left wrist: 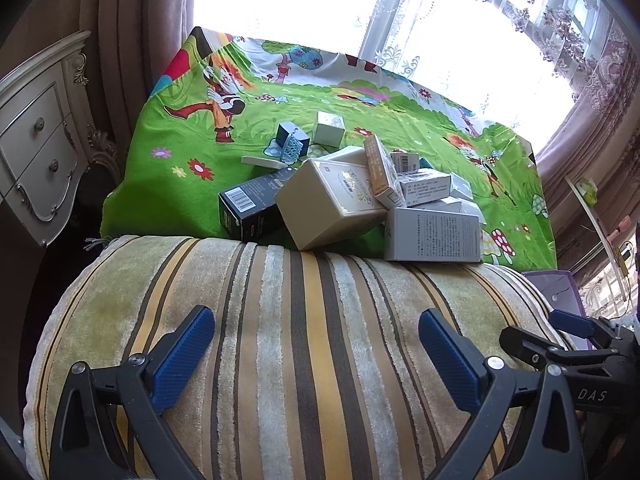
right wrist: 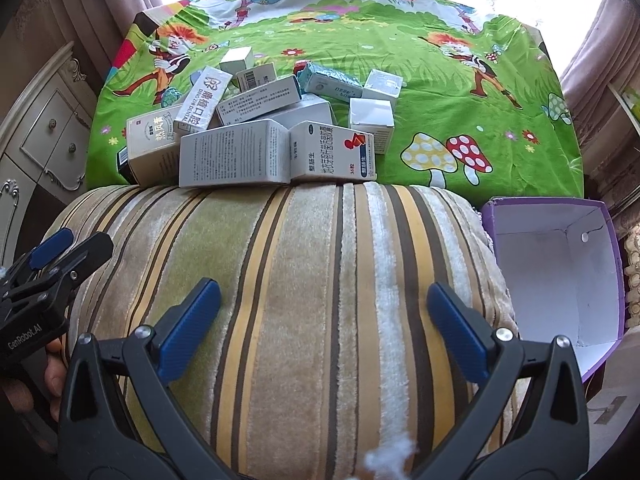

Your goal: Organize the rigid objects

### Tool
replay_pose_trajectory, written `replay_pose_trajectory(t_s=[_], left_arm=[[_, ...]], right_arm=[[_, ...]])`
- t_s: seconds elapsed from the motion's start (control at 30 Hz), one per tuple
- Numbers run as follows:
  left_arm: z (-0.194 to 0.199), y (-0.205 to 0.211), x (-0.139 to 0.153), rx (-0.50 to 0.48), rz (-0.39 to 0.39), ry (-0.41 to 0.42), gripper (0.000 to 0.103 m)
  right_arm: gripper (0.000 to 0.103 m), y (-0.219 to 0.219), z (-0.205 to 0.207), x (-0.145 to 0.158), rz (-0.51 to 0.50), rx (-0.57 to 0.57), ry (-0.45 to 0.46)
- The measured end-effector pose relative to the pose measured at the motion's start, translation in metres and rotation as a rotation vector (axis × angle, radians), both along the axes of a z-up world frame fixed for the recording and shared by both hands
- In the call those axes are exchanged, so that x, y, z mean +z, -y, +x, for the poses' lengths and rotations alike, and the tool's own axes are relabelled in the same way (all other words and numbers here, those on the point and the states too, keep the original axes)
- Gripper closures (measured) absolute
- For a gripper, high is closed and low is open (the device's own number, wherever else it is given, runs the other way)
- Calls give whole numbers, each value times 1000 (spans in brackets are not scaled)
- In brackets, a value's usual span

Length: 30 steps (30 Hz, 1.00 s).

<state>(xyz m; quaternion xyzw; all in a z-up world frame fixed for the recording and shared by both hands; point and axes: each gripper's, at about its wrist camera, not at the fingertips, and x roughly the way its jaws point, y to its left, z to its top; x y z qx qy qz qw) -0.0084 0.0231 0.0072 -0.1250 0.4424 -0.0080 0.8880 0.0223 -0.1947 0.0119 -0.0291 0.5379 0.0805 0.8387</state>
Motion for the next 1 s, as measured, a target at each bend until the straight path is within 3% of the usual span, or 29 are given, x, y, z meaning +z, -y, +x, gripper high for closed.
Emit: replay_pose_trajectory(t_s=[0.23, 0.53, 0.73, 1.0], left_arm=[[4, 4, 8, -25, -15, 18, 22], [49, 28, 36, -95, 91, 74, 30], [96, 54, 25, -173, 157, 3, 36], [134, 75, 1, -189, 287, -101, 40]], right_arm=[[0, 6, 5, 9, 120, 66, 40], [0, 22, 15, 27, 219, 13, 131], [0, 29, 15, 29, 205, 11, 143], [0, 30, 11, 27, 189, 41, 175]])
